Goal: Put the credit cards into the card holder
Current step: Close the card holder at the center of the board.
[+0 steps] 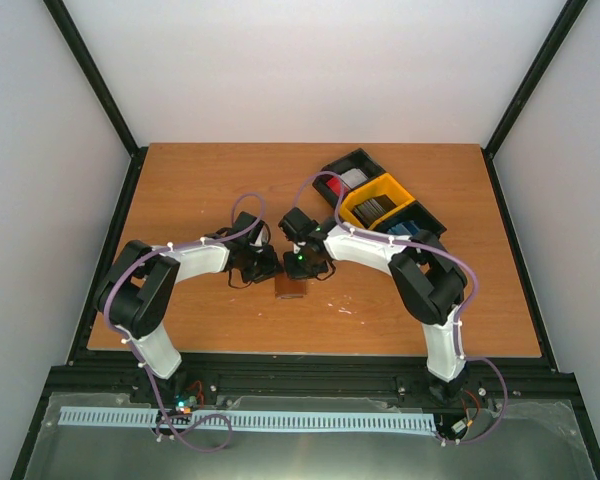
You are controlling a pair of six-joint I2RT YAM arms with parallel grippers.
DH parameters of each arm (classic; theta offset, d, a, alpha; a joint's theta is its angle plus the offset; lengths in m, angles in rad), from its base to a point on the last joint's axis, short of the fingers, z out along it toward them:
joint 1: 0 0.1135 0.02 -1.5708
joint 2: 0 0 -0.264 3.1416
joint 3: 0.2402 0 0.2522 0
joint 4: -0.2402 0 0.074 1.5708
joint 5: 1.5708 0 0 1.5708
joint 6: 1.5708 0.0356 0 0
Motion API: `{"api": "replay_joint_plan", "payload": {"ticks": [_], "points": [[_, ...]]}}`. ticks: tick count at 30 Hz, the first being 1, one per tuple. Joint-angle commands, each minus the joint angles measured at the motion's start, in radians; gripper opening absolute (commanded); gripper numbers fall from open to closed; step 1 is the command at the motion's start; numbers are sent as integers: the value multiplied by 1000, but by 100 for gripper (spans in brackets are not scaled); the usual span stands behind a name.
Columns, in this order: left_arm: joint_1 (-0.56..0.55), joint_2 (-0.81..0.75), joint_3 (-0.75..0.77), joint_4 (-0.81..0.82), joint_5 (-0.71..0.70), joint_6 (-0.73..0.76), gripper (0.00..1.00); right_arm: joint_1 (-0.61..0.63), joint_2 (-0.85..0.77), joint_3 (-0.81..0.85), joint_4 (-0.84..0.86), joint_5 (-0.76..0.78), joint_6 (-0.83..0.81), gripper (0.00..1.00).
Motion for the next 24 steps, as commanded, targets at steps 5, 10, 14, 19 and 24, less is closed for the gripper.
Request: {"api": "replay_joint_plan", "payload": {"ticks": [5,10,14,19,24], "points": [[-27,112,-75,-143,-56,6,29,10,83,4,-63,-7,-12,7],[-27,113,-74,-143,-56,7,28,10,99,-1,-45,7,13,7],[-27,117,-72,-143,-54,8,28,13,123,7,-22,25,33,6],[-27,117,-71,-143,-54,9,28,21,153,10,-22,37,38,5],[-28,118,-69,-143,-53,8,28,25,159,-40,22,34,52,4]]}}
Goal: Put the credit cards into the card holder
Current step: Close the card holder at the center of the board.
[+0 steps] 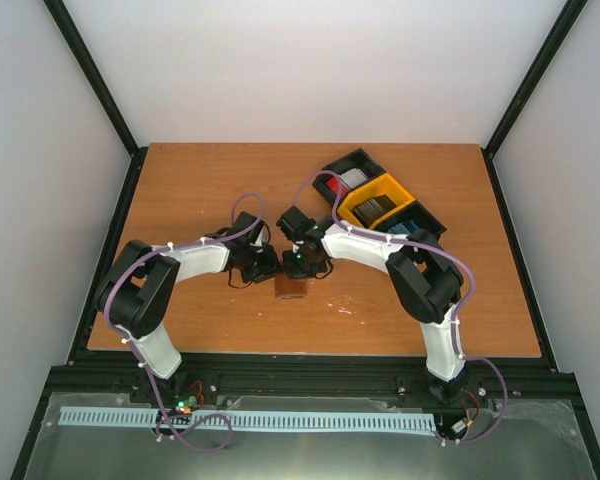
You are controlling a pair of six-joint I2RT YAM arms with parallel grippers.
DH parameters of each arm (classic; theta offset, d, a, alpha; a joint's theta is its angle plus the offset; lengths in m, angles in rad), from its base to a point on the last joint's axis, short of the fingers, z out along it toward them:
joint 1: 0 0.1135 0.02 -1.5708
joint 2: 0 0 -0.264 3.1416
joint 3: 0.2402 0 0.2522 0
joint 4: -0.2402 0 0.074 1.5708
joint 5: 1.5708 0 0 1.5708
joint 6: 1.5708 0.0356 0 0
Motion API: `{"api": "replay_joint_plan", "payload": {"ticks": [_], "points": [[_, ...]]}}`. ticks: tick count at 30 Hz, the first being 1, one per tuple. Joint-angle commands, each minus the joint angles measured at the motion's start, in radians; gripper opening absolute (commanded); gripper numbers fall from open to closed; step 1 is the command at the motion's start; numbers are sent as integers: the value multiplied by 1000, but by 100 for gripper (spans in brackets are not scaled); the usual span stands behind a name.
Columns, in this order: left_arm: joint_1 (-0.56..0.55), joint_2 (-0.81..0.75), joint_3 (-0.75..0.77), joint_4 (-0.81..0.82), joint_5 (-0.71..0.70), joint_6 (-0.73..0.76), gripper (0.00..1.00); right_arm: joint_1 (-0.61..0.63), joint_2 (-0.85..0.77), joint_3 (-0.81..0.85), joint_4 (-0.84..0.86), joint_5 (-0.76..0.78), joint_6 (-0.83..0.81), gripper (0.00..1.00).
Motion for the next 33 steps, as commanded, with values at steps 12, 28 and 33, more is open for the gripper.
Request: {"api": "replay_joint_plan", "payload": {"ticks": [12,28,33], "points": [[-27,113,-76,-136,-51,11,28,19,107,-184,236,-69,43,3],[-27,71,-86,-138,-76,3,28,-7,-61,-67,66,22,79,20],[-27,72,-95,-127,-74,-4,28,-10,-79,-65,54,50,77,13]]}}
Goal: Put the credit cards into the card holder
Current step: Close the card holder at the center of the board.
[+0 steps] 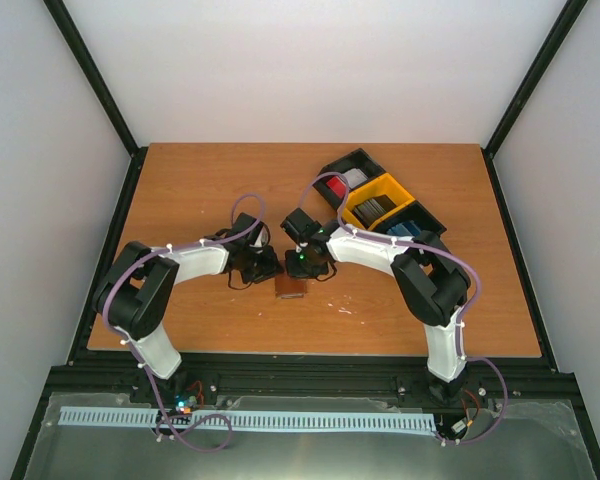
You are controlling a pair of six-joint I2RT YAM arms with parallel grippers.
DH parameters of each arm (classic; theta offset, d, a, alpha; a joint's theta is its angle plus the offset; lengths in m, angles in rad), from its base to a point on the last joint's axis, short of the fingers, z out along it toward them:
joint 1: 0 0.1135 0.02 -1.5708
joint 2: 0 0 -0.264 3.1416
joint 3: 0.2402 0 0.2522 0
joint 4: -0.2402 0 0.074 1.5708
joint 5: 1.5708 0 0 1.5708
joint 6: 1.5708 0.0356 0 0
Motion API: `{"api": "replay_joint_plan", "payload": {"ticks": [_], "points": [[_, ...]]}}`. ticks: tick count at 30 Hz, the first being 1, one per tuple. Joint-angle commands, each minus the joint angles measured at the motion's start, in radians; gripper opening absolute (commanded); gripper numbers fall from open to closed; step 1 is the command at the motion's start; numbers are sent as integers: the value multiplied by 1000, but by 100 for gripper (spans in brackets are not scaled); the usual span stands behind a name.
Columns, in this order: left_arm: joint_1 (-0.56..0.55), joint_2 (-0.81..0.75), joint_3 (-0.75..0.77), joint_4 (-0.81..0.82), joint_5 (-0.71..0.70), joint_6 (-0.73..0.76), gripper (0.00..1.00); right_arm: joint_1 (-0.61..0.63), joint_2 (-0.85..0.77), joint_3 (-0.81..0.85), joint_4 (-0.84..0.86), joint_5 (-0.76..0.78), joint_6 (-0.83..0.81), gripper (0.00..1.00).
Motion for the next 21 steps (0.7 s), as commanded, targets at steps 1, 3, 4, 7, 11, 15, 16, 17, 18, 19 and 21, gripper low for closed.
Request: {"api": "replay_joint_plan", "payload": {"ticks": [1,3,4,7,11,15,16,17,18,19,21], "points": [[-26,90,-83,-145,-68,-4,28,-2,-25,11,-38,46,11,10],[-26,91,-84,-144,-67,-4,28,-2,-33,-1,-20,39,16,9],[-26,92,-84,-142,-66,-5,28,-2,-38,-6,-10,34,15,11],[-26,96,-85,-138,-63,-6,28,-2,-44,-4,2,19,11,17],[-26,96,-87,-140,-65,-5,28,-3,-70,-12,17,8,11,20],[-26,97,-85,-140,-65,-5,28,-8,-97,-25,9,64,24,18],[-26,97,-84,-140,-64,-5,28,-10,-97,-22,-4,84,28,16],[-26,97,-84,-140,-64,-5,28,-12,-94,-20,-15,91,29,14],[-26,97,-83,-141,-65,-3,28,-13,-90,-18,-22,93,28,13],[-26,98,-84,-140,-64,-2,28,-15,-82,-18,-28,89,28,12],[-26,97,-84,-140,-64,-3,28,-15,-61,-13,-32,72,24,11]]}}
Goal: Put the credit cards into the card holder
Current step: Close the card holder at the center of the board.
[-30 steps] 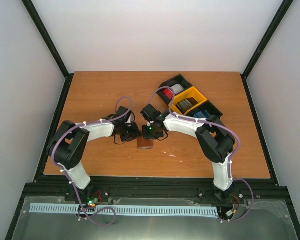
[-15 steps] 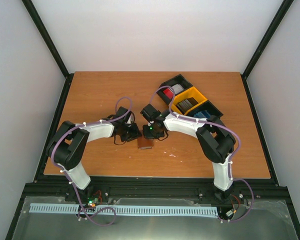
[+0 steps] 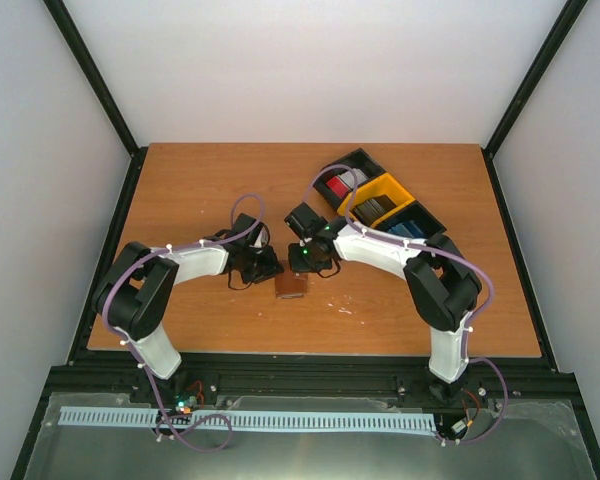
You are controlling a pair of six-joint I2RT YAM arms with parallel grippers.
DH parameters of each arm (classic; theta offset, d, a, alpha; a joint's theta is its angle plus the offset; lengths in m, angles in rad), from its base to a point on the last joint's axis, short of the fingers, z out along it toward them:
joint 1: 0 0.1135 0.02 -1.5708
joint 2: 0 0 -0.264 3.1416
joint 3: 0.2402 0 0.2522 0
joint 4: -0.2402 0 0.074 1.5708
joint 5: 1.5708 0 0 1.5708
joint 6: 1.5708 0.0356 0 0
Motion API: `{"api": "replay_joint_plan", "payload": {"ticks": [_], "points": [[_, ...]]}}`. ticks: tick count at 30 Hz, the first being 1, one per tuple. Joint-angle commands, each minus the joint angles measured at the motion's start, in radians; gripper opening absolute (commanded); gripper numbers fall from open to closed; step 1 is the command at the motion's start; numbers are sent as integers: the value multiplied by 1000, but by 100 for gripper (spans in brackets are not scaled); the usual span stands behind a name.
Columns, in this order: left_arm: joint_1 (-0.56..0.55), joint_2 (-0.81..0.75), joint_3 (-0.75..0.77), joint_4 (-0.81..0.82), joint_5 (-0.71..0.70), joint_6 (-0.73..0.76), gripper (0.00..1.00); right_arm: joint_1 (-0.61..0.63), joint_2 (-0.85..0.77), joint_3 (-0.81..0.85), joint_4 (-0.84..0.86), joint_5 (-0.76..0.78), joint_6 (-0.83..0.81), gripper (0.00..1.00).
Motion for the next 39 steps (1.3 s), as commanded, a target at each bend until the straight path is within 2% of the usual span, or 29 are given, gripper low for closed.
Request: {"api": "replay_joint_plan", "payload": {"ticks": [1,14,23,32,39], "points": [[-25,97,-74,-153,-65,-3,28,-8,16,-2,-26,4,8,11],[-25,100,-74,-154,-64,1,28,-19,81,5,19,-80,6,15],[-25,104,-73,-154,-63,2,28,-19,91,-16,23,-205,-9,14],[-25,104,-73,-152,-62,2,28,-19,102,-12,-1,-164,-27,11],[-25,108,-71,-150,-60,1,28,-16,141,16,-18,-147,-49,4]]}}
